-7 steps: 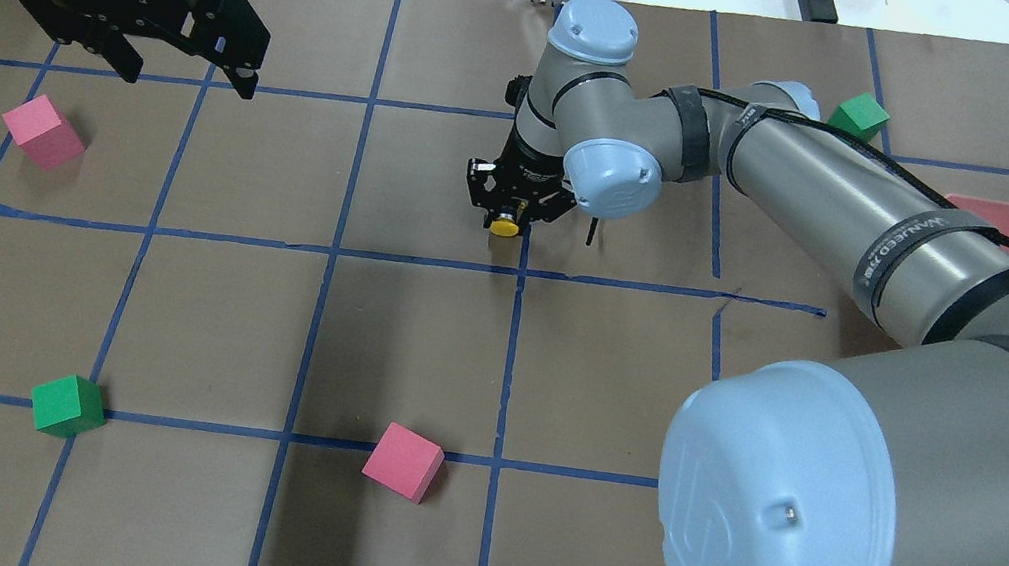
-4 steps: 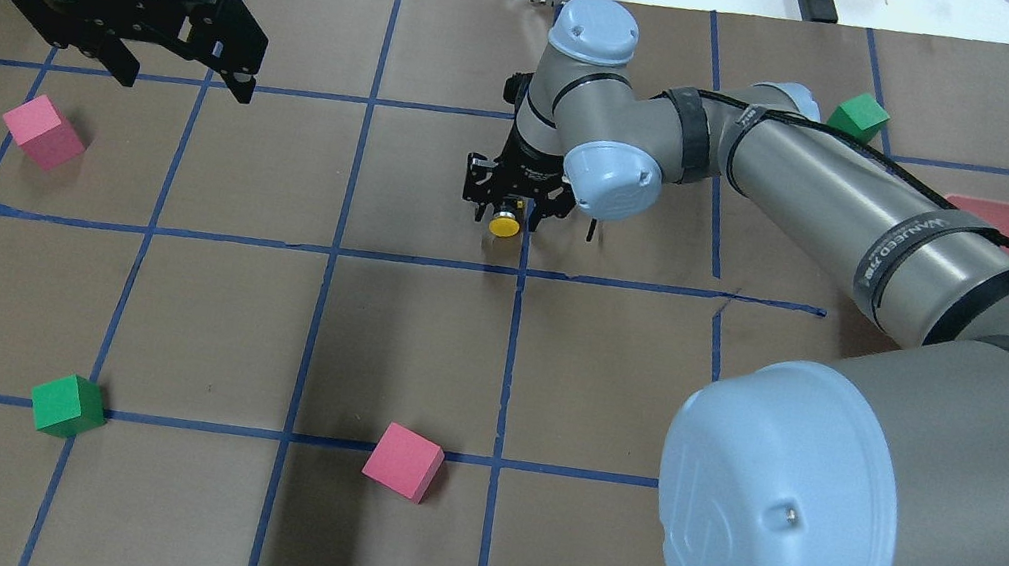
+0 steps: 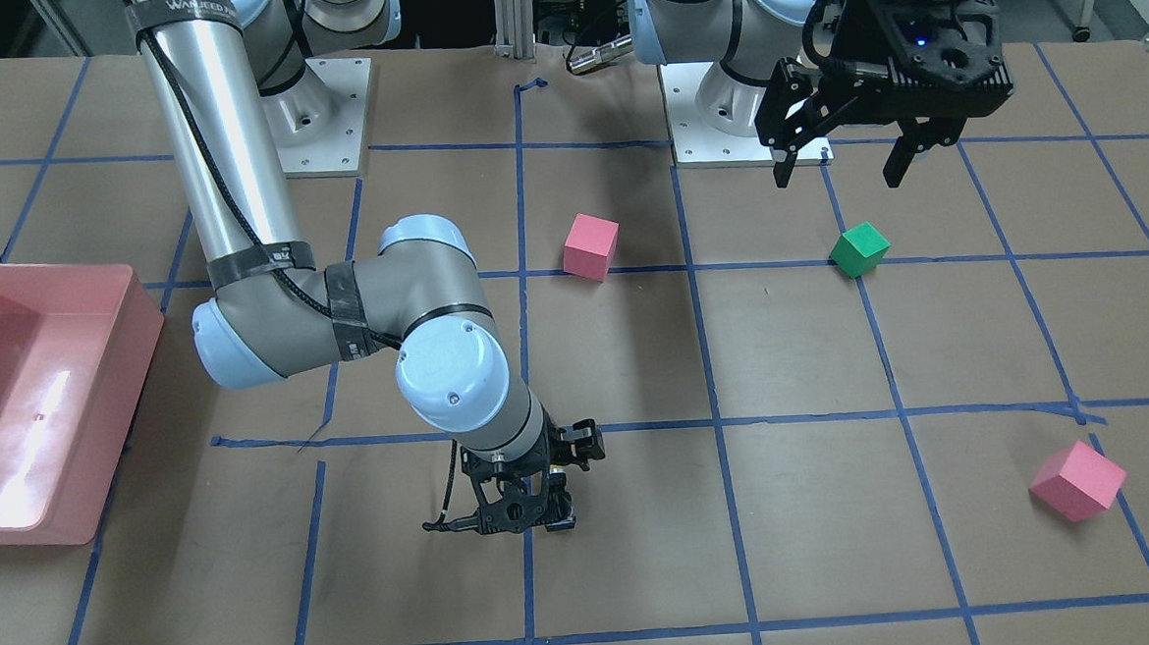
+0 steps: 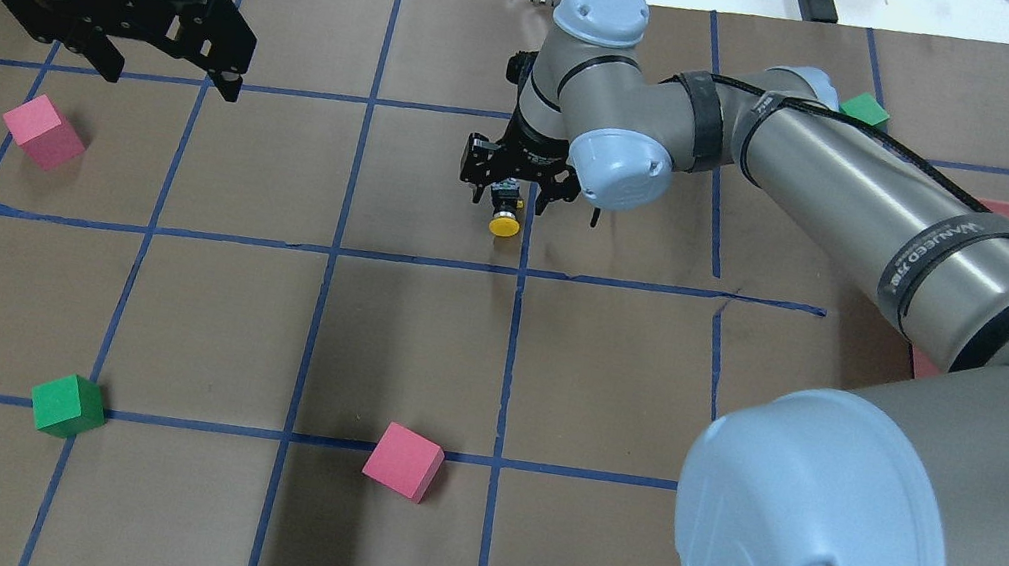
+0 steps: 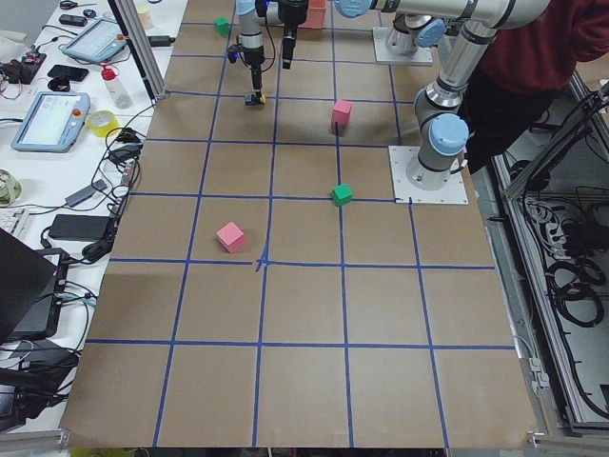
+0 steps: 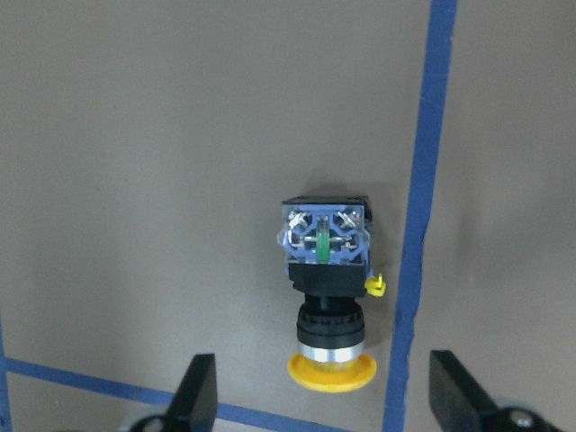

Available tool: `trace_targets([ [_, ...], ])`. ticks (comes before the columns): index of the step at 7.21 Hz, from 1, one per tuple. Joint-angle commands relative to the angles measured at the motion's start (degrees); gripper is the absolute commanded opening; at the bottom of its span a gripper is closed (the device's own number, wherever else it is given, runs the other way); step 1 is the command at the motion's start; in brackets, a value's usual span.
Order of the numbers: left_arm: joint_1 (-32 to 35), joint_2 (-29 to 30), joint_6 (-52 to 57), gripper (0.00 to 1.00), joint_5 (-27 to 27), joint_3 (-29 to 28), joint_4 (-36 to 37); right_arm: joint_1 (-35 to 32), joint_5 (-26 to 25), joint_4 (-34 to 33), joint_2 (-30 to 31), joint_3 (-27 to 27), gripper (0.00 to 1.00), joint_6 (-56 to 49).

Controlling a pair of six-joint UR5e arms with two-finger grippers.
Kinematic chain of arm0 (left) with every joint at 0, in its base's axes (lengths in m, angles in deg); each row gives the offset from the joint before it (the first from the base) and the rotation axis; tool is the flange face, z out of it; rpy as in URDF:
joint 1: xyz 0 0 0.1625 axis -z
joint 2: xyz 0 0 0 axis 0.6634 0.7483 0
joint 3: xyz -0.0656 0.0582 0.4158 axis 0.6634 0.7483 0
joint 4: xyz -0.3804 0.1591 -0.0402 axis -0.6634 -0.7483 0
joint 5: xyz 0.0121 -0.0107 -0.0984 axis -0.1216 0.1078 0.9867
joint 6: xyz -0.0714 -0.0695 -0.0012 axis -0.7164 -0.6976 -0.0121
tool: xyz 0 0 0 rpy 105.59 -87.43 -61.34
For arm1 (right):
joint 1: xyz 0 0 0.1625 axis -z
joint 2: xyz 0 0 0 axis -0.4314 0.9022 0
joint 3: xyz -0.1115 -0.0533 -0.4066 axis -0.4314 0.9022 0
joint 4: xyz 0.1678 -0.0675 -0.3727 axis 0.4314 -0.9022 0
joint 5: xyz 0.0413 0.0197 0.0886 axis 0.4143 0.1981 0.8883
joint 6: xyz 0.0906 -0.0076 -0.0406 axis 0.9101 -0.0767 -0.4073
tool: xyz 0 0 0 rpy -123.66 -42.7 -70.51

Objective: Align button upright
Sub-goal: 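Lower the switch onto the table and open the right gripper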

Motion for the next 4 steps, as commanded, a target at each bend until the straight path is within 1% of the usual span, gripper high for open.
trace_targets([
  [1,-0.05,-0.15,-0.34,1.0,0.08,-0.35,-0.25,0.01,-0.35,1.84,3.11,-0.16,0.87,0.41],
  [3,0.04,0.2,-0.69,1.0,0.6,-1.58,-0.25,0.36,-3.24,7.98,7.58,-0.43,0.89,0.67],
  [4,-0.31,1.16,-0.78,1.0,0.78,-1.93,0.18,0.97,-3.25,10.36,9.0,-0.43,0.89,0.59],
])
